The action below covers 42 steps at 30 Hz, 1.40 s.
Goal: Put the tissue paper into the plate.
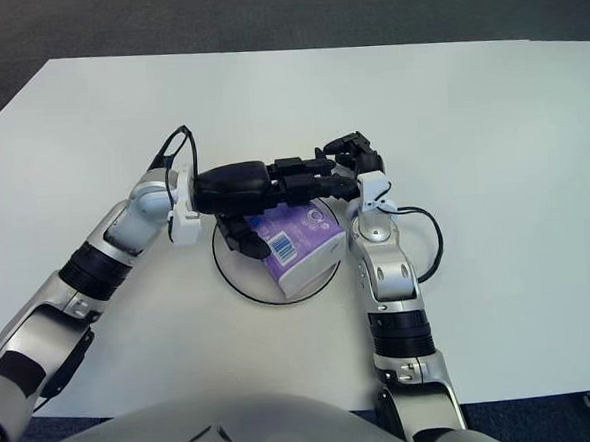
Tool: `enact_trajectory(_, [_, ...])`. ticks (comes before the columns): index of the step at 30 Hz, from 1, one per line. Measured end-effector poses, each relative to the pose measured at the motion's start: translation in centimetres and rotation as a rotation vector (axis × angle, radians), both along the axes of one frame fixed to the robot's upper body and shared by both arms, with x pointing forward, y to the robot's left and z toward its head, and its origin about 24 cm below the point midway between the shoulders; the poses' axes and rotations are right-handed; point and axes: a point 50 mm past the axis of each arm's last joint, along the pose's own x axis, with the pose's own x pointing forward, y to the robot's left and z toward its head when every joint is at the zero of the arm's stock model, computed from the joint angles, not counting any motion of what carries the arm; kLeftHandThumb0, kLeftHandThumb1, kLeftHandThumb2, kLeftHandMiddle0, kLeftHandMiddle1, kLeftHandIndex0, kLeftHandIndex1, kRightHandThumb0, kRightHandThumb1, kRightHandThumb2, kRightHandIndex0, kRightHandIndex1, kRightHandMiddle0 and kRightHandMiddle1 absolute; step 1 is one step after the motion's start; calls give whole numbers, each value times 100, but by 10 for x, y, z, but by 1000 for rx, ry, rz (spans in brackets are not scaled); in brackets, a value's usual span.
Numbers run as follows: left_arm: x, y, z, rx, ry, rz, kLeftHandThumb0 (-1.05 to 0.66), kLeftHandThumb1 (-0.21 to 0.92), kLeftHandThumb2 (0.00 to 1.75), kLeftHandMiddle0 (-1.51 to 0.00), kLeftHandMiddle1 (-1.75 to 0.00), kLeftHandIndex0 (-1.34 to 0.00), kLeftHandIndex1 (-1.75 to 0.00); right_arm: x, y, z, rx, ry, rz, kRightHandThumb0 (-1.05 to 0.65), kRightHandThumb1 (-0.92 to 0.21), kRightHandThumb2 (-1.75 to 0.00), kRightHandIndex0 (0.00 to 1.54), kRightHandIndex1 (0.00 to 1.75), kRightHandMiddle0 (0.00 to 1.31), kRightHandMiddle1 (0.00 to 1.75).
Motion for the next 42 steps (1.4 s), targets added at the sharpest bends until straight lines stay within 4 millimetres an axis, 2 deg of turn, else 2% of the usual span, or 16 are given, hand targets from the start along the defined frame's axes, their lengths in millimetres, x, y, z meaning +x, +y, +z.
enact_trajectory(3, [3,7,1,2,34,19,-105,92,72,0,0,0,0,1,-1,-1,18,9,22,-37,-76,-71,23,93,32,171])
enact_trajectory(4, [5,10,2,1,47,23,-105,92,69,0,0,0,0,2,-1,-3,21,15,35,-39,-70,-80,29,119,36,171])
enact_trajectory(5, [6,14,3,-2,58,28,-105,92,68,0,0,0,0,4,-4,-5,16,22,47,-39,-65,-86,33,137,37,173])
enact_trajectory(8, [10,24,8,-20,72,43,-105,92,66,0,0,0,0,9,-7,-8,7,11,74,-42,-52,-105,67,162,46,174])
enact_trajectory(11, [12,32,12,-40,69,62,-105,92,66,0,0,-1,-1,12,-14,-12,-14,-10,92,-45,-41,-119,86,171,54,174])
enact_trajectory(14, [14,41,14,-66,69,85,-105,92,65,0,0,-2,-1,13,-17,-15,-36,-21,103,-47,-35,-127,98,173,59,175])
enact_trajectory(19, [15,61,10,-119,59,160,-105,92,62,0,0,-2,-2,14,-19,-18,-56,-33,112,-49,-30,-134,107,174,63,175])
enact_trajectory(27, [22,84,2,-168,71,268,-105,92,71,-1,0,0,-8,14,-22,-22,-63,-45,122,-49,-28,-136,108,175,64,175])
enact_trajectory(35, [31,98,-5,-237,101,334,-105,92,83,-6,-3,0,-28,17,-23,-22,-63,-56,135,-49,-30,-134,104,175,63,175])
enact_trajectory(42, [38,115,-11,-296,98,424,-105,92,91,-12,-6,0,-33,18,-22,-22,-81,-66,144,-48,-33,-130,107,175,61,175])
